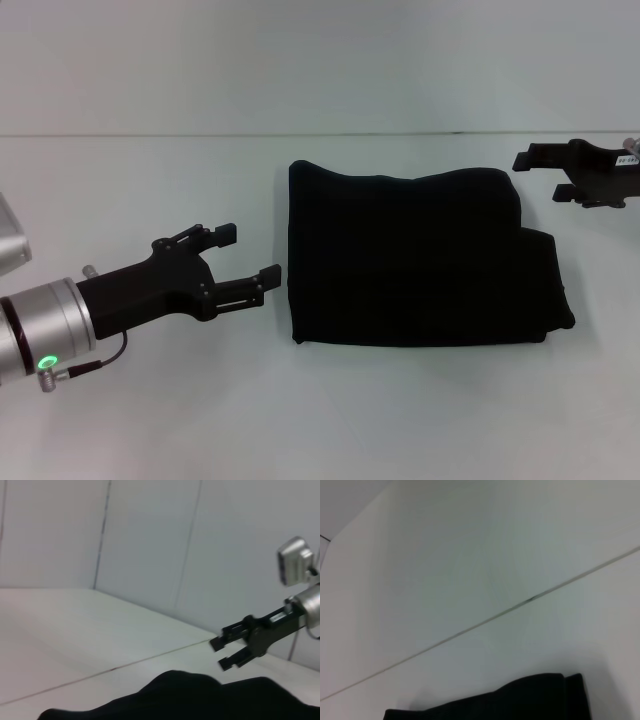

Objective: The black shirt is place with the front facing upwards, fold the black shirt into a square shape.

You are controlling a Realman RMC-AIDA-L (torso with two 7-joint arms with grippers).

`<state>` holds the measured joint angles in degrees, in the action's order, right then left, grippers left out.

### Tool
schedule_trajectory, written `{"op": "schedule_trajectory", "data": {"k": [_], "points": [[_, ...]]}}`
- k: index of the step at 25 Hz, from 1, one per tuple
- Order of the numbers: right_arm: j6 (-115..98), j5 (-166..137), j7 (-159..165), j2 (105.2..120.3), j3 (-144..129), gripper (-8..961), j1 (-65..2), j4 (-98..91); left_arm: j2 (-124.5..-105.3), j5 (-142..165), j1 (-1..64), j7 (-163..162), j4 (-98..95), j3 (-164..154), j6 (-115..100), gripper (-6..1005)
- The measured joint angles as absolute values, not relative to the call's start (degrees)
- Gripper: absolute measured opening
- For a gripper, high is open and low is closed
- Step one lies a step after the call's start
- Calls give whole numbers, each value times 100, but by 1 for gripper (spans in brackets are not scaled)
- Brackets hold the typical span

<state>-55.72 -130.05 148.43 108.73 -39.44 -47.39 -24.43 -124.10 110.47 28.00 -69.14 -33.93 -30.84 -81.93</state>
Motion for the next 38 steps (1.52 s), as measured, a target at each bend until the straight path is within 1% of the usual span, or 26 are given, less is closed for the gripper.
{"op": "schedule_trajectory", "data": {"k": [4,9,11,17,23,30,38], "points": [[-5570,-13009,14951,10829,-4080,887,-4779,-2432,-12412,11081,2833,-6948,-3384,-3120,-8026,948],[-5414,-13012,14904,10892,-4150,885,-4842,-2226,-12416,11079,2860,-6936,-3383,-3157,-7935,949],[-5297,-13013,14882,10937,-4180,884,-4863,-2150,-12411,11090,2884,-6932,-3383,-3158,-7914,949],[-4995,-12969,14762,11140,-4183,885,-4904,-2136,-12402,11121,2894,-6878,-3446,-3160,-7814,948],[-4802,-12962,14702,11211,-4160,884,-4981,-2055,-12401,11143,2894,-6839,-3454,-3191,-7751,949],[-4517,-12921,14539,11381,-4171,880,-4984,-2047,-12401,11146,2905,-6851,-3454,-3317,-7668,948],[-4298,-12902,14175,11519,-4195,870,-4984,-2049,-12401,11145,2894,-6846,-3454,-3323,-7663,949]]}}
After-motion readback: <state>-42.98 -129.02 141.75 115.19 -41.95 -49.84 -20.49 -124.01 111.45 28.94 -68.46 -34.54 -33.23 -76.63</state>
